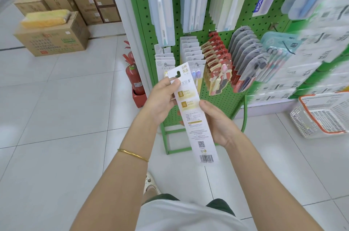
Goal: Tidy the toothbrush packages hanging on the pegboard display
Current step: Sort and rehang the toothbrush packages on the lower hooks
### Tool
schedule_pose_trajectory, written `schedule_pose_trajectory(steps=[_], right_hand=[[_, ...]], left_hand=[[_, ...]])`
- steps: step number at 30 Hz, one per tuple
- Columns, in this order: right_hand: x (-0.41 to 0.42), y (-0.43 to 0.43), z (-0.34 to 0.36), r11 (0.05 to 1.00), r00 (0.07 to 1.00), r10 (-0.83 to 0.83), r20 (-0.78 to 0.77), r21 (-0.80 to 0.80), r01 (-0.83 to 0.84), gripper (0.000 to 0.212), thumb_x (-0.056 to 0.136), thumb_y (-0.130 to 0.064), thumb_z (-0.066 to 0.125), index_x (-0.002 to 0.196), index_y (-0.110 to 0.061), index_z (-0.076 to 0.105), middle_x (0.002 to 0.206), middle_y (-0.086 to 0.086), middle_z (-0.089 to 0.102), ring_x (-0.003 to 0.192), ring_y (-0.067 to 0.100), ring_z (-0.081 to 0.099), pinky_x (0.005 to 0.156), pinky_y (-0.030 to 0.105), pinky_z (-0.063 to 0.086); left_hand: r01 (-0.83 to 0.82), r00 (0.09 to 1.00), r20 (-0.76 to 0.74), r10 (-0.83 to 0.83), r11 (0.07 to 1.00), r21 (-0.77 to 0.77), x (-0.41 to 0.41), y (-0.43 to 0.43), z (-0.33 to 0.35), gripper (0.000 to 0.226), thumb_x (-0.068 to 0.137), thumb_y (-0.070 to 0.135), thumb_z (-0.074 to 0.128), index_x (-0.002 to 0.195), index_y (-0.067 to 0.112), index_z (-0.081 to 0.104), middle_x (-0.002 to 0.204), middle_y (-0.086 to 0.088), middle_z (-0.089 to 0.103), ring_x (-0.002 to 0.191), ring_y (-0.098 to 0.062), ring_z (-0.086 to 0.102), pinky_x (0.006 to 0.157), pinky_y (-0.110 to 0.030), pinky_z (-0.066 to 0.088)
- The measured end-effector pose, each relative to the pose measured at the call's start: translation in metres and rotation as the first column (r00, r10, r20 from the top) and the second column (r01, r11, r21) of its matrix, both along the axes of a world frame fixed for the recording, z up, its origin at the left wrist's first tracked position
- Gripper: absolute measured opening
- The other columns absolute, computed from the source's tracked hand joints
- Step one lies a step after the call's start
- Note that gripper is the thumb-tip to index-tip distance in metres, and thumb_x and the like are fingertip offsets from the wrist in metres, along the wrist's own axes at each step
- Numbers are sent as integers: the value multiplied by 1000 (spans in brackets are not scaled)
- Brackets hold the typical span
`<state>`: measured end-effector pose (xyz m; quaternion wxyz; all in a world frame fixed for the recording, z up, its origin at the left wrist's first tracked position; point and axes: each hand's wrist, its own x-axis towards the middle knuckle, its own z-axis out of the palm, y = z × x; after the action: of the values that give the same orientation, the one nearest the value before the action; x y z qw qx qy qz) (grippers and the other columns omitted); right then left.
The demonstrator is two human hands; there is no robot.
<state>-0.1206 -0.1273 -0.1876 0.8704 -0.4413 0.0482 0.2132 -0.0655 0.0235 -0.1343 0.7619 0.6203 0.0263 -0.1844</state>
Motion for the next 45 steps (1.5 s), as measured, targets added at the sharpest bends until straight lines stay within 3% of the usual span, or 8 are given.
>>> schedule_pose_trajectory(steps=[3,6,10,13,17,21,27,45], right_hand=[[3,10,-1,998,999,49,9,44,-50,99,62,-36,87,137,5,38,127,24,55,111,34,59,94,49,50],[7,16,1,998,998,61,6,11,-61,94,58,-33,89,135,1,45,125,23,58,108,32,60,88,44,53],[24,26,0,967,996,-86,28,-237,91,73,63,-19,79,130,-7,51,111,6,61,102,23,60,93,42,50],[41,43,7,814,982,-167,93,-548,190,81,61,-28,83,132,-12,48,122,0,56,112,20,57,100,41,47],[62,72,12,514,943,-250,219,-795,321,64,73,-19,80,127,-14,46,106,-5,48,95,12,50,81,21,39],[79,89,-1,324,911,-291,291,-866,380,69,71,-24,82,126,-10,43,109,-2,36,90,10,40,76,21,32],[93,101,-22,156,859,-329,393,-874,460,72,67,-27,85,122,-4,44,116,8,44,100,19,42,84,29,38],[147,113,-49,105,870,-306,387,-894,435,60,75,-22,79,113,0,39,115,15,45,102,31,50,77,36,44]], left_hand=[[10,1000,0,-10,1000,-6,2,6,-2,15,99,15,47,99,13,62,86,0,68,79,-14,64,74,-29,52],[-24,999,36,21,995,101,3,11,-3,17,100,18,46,95,13,62,83,3,68,76,-10,63,67,-23,50],[-79,994,92,56,958,275,10,24,-8,15,100,19,45,106,19,59,98,6,61,93,-12,58,86,-32,49],[-105,994,60,91,951,290,22,38,-7,19,101,17,42,113,17,56,100,4,61,99,-14,58,85,-30,50],[-72,997,37,63,942,327,45,56,-4,23,100,13,43,119,11,56,110,-5,63,99,-16,59,79,-26,51],[-30,999,37,18,940,340,67,66,-5,22,98,11,44,116,11,58,108,-5,65,95,-14,60,72,-23,49],[55,998,3,-61,928,369,82,75,-8,23,98,11,44,117,10,57,100,-1,65,91,-14,60,76,-25,49],[-80,997,48,67,927,365,122,71,-13,24,99,11,42,121,10,52,93,1,60,81,-10,57,68,-21,48]])
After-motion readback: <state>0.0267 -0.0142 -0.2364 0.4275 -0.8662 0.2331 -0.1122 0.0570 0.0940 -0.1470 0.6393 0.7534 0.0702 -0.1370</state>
